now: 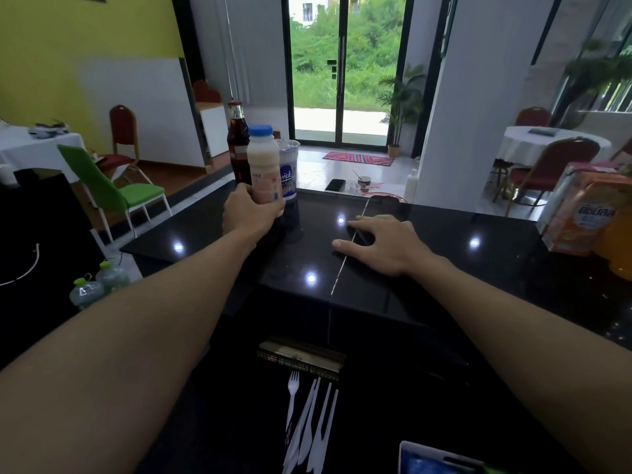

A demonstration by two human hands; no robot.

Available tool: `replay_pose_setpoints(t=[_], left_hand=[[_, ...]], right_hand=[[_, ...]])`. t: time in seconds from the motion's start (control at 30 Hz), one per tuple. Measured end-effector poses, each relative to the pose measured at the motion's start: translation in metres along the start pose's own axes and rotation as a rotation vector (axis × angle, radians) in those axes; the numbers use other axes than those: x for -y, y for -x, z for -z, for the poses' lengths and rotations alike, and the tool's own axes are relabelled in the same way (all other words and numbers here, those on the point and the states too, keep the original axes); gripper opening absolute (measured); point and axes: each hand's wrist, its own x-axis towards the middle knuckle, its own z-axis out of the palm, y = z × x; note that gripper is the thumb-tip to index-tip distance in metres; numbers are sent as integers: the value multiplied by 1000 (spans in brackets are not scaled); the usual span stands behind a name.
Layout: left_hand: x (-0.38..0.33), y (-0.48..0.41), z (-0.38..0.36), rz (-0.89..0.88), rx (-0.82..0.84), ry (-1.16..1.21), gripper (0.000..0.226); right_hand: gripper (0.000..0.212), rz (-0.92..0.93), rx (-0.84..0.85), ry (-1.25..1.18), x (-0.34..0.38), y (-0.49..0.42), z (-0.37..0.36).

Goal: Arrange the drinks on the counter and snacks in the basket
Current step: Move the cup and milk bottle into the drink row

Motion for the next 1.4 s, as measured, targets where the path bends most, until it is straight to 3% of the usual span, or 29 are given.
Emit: replay_pose_setpoints(t=[0.27,0.83,1.4], left_hand=[[4,0,-1,-89,-9,12,58],[6,-1,-5,-217,174,121,54],[7,-5,-7,-180,75,114,57]], right_hand=[[97,-16,2,-15,-1,-1,-1],[100,-15,6,-27,0,2,2],[95,-27,0,-42,-1,1,1]])
